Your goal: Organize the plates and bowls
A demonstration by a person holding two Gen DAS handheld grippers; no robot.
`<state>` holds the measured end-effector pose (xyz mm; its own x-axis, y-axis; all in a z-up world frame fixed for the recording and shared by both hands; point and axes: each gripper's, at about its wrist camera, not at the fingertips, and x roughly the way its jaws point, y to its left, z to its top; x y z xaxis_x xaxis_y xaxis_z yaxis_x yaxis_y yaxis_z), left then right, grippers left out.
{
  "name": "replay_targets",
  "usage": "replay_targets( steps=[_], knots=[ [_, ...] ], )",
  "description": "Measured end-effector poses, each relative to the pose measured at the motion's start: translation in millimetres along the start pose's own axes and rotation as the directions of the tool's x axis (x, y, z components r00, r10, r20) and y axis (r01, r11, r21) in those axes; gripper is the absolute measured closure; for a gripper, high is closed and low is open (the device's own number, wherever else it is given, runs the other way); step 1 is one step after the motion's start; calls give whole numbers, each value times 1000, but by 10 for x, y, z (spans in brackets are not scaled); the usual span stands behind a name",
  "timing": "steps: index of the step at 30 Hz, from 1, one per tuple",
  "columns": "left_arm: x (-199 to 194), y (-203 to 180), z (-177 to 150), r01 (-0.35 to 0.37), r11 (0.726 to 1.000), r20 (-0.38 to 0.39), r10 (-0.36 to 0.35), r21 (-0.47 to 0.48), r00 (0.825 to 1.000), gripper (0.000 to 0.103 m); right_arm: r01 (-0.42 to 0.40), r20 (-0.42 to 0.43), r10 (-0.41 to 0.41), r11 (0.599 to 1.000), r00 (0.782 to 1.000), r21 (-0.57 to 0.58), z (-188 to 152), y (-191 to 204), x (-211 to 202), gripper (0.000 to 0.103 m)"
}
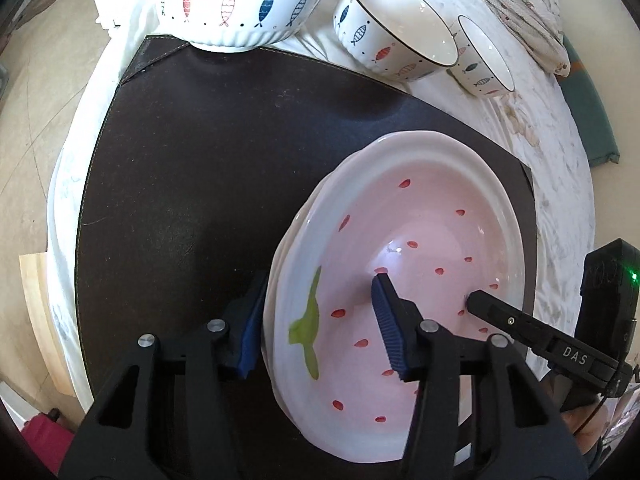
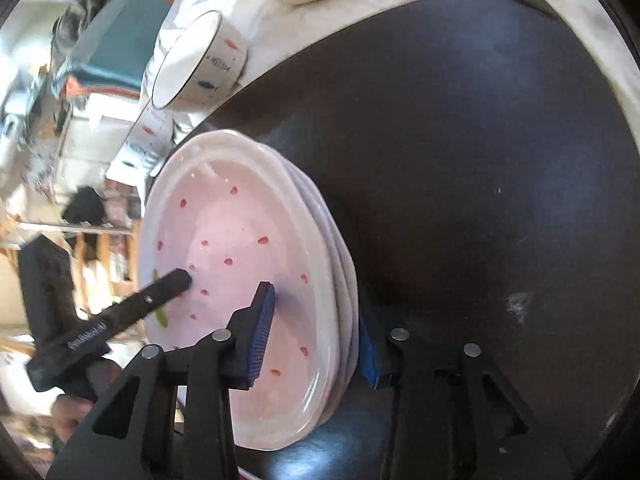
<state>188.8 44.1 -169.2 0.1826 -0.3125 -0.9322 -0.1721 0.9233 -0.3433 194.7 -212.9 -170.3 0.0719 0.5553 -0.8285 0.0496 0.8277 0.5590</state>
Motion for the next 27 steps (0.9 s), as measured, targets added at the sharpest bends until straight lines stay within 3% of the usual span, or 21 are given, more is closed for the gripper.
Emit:
replay_targets(
  steps=[14, 19, 23, 27],
  knots=[
    [22, -383, -363, -36, 989, -23, 40, 147, 999, 60, 63, 4, -63, 998, 998, -18, -346, -201, -276, 66],
    [13, -423, -423, -42, 987, -24, 47, 156, 999, 61, 101, 19, -101, 994, 995, -31, -440, -250, -351, 66],
    [9, -411, -445, -40, 988, -30, 45, 151, 999, 61, 116, 23, -114, 992, 993, -50, -463, -209, -343, 63],
    [9, -483, -493, -81, 975, -5, 84, 205, 996, 58, 134, 26, -133, 990, 991, -47, -482, -175, -342, 60]
  ],
)
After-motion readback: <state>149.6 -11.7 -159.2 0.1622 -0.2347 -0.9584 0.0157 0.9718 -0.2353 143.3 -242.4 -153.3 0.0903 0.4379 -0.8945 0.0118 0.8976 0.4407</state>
